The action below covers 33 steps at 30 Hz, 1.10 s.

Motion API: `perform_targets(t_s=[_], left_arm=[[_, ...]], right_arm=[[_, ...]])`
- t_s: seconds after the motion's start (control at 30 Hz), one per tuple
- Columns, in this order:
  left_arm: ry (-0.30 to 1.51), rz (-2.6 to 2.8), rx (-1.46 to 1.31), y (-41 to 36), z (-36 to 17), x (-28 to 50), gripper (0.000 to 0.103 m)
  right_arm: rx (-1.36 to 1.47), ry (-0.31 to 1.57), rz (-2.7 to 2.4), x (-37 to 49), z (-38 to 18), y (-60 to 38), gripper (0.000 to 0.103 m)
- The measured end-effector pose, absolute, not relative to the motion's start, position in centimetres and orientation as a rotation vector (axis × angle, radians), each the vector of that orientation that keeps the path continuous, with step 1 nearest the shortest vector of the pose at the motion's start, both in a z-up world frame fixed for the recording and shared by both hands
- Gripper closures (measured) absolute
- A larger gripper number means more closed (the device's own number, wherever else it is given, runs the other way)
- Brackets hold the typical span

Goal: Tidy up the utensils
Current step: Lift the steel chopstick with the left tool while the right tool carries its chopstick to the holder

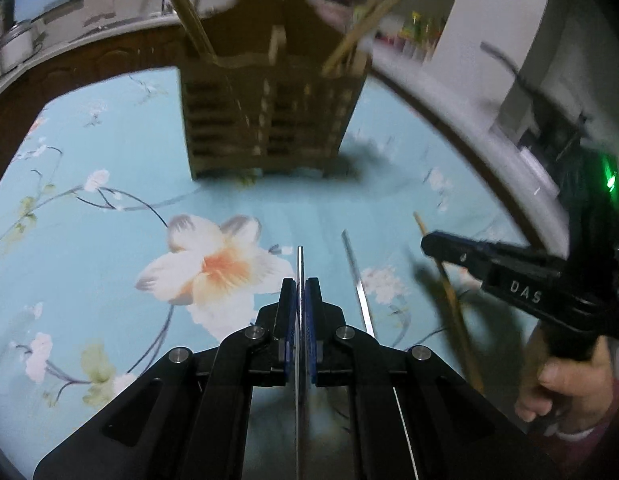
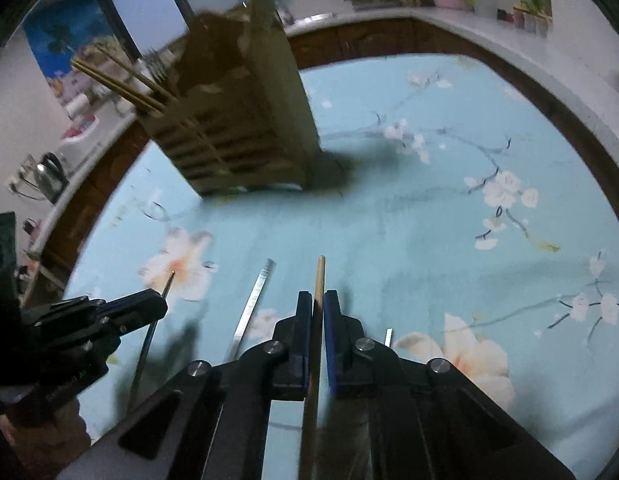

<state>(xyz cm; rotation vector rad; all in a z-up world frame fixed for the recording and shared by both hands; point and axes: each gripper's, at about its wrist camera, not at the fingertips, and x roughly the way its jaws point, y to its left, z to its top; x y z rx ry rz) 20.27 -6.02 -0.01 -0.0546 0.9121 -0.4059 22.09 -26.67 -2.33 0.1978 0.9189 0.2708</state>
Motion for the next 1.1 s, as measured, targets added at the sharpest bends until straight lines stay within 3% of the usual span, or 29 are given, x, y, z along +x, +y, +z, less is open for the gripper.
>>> perform_targets(t_s=[0.6,1.1], left_arm=[[0.617,-0.399,-0.186,0.1,10.8,14.4,0.099],[0.542,-0.377,-0.185,0.5,12.8,14.8,0.099]], right_arm=[[0.193,0.535,0.342,15.3,12.1,-26.5,0.097],[0.192,0.494,0.343,15.9,13.1,-26.4,0.097]])
